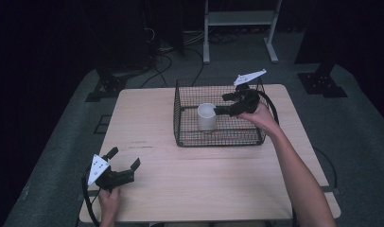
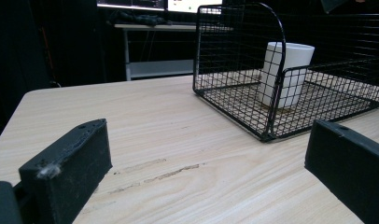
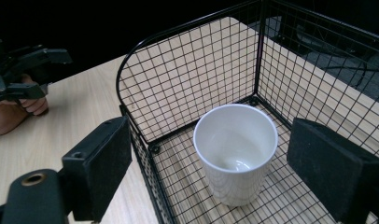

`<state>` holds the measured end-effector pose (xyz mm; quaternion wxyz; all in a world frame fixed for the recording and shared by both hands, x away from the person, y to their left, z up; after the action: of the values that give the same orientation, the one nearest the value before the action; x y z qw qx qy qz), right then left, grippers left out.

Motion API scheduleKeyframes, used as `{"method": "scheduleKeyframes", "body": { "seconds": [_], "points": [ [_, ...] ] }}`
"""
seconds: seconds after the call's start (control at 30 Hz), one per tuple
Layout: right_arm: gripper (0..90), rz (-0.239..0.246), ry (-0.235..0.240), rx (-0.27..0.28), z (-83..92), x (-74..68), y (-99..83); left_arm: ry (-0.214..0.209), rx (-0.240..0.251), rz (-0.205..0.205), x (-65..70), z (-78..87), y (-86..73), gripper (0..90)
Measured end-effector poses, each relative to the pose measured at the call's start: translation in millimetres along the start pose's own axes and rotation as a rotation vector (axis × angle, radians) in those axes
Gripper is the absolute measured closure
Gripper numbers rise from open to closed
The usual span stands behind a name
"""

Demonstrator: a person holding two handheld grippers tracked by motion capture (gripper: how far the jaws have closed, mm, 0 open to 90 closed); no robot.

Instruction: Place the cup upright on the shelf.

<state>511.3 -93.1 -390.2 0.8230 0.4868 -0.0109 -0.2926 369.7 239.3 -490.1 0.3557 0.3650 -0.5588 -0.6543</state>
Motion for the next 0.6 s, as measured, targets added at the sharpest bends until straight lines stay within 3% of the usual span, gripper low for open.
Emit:
{"method": "scheduleKeyframes", "body": {
  "seconds": [0.6],
  "points": [
    [13.4, 0.010, 0.008, -0.006, 22.0, -10.0, -23.8, -0.001, -0.001, 0.002, -0.1, 0.1, -0.1, 0.0]
  ]
}}
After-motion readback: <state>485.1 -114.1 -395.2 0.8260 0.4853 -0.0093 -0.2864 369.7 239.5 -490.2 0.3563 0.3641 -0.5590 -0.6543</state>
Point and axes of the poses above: each handheld gripper's, and its own axes: z roughly backward along the jaws, y roughly out of its top, x roughly to its right, the point moved 10 cm from there along -z, roughly forward along the jaws, and after that the axes turned 7 degrees about -z, right-handed, at the moved point
